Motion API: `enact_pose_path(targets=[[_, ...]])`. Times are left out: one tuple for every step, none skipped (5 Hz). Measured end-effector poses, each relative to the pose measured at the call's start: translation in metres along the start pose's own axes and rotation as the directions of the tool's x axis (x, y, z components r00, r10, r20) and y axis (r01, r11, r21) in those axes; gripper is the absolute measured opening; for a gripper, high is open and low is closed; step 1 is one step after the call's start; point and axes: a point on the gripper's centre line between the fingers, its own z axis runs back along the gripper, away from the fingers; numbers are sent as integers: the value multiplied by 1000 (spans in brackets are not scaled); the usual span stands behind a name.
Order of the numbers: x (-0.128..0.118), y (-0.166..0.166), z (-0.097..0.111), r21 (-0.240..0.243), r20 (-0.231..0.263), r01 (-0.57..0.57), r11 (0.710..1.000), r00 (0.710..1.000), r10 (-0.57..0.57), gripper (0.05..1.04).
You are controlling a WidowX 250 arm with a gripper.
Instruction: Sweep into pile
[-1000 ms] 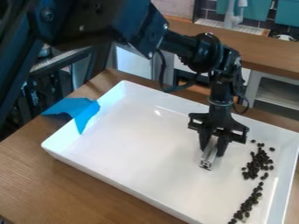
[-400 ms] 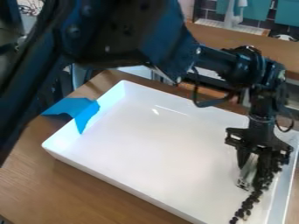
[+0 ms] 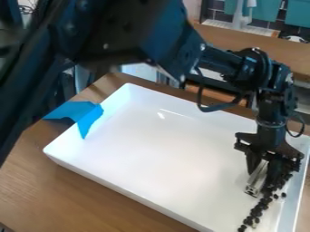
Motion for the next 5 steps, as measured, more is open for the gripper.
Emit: enact_pose_path(targets=[[-22, 30, 9, 16, -9, -4, 1000, 1000, 4, 379], [-39, 66, 41, 8, 20, -57, 998, 998, 57, 379], [-58, 108, 81, 25, 73, -101, 995, 992, 99, 379], [-84, 144, 96, 62, 107, -125, 990, 987, 118, 379], [-107, 192, 93, 135, 112, -151, 979, 984, 137, 379]])
